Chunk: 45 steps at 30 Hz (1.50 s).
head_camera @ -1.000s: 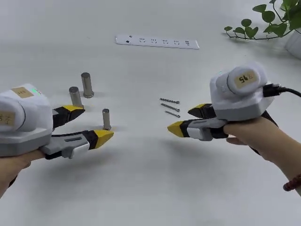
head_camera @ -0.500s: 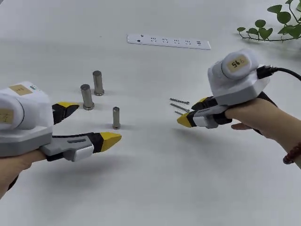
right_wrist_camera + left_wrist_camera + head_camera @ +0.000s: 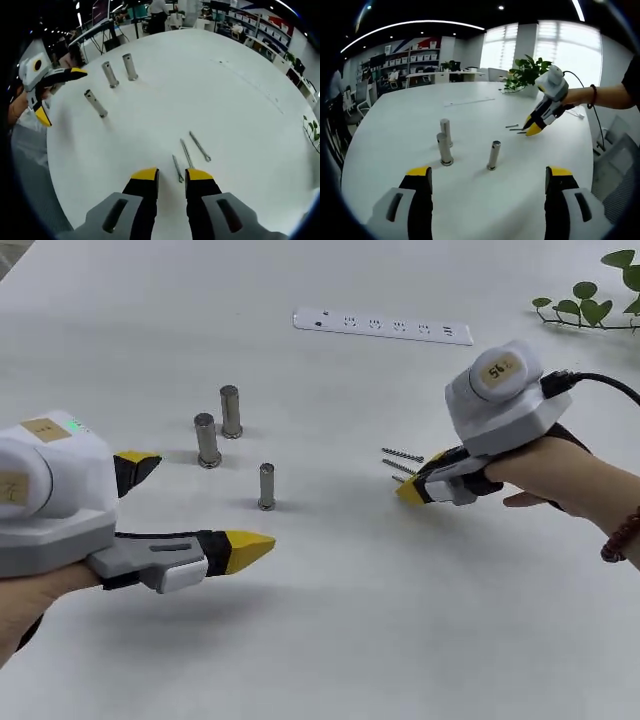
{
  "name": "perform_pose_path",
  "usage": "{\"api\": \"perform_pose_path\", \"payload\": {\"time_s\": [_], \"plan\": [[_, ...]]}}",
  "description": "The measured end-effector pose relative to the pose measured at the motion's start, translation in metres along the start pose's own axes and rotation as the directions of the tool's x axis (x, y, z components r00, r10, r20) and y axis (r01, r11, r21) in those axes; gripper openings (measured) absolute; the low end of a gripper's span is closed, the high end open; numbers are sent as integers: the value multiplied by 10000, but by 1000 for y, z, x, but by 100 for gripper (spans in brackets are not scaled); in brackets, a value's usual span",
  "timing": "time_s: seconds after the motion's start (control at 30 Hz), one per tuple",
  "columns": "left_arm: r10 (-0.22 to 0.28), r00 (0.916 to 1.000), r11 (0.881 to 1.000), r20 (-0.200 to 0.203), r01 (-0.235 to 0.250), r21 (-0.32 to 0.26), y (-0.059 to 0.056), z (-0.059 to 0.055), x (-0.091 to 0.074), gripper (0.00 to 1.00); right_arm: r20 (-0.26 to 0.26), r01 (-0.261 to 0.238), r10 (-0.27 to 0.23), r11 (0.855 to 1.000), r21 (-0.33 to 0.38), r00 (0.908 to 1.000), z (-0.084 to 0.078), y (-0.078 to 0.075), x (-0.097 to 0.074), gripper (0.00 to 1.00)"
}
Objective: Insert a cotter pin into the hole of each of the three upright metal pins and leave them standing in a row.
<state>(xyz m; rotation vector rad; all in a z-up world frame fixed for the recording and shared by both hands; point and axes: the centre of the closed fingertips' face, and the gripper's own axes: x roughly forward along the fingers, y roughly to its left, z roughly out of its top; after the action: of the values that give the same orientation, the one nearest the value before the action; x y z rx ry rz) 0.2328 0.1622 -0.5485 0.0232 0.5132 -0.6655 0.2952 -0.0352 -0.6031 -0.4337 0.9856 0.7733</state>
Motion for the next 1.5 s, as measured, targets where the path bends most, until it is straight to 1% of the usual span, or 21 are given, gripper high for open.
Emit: {"api": "perform_pose_path", "payload": {"time_s": [0.17,0.3,0.43,0.57,0.6,0.77,0.83,1.0,1.03,1.13,1.23,1.37,1.5], "plan": [[195,9998,9996,107,-192,-199,4,1,-2,92,-219,-48,47,10000,-71,9997,-3,1,3,13],[269,9995,9994,159,-266,-232,6,2,-5,90,-333,-31,30,10000,-52,9994,-5,-1,4,10],[297,9994,9993,175,-292,-235,6,3,-7,90,-418,-19,12,9998,-178,9991,-5,-3,3,6],[299,9994,9992,173,-294,-283,7,3,-9,89,-626,47,-99,9966,-818,9980,-6,-4,4,4],[260,9995,9991,159,-254,-331,6,2,-9,89,-695,75,-158,9930,-1175,9975,-6,-6,5,3],[187,9998,9991,110,-183,-370,6,2,-10,88,-806,-59,-59,9894,-1452,9967,-6,-5,5,1],[152,9998,9992,113,-148,-380,6,2,-11,88,-806,129,-262,9870,-1603,9964,-6,-8,6,0],[3,10000,9997,7,-3,-241,5,2,-11,86,-663,156,-264,9872,-1585,9975,-6,-7,5,0],[-25,10000,9997,-5,25,-223,4,3,-11,86,-641,146,-251,9871,-1594,9976,-5,-10,8,0],[-100,9999,9997,33,100,-202,3,5,-10,85,-540,176,-270,9859,-1666,9982,-5,-10,7,0],[-148,9999,9997,8,148,-188,2,6,-10,84,-538,200,-294,9857,-1671,9981,-4,-12,9,0],[-245,9997,9996,-67,244,-117,-1,7,-10,82,-600,266,-390,9805,-1947,9974,-4,-12,9,0],[-325,9995,9994,-35,324,-142,-1,9,-8,79,-485,287,-388,9805,-1942,9981,-5,-10,8,0]]}}
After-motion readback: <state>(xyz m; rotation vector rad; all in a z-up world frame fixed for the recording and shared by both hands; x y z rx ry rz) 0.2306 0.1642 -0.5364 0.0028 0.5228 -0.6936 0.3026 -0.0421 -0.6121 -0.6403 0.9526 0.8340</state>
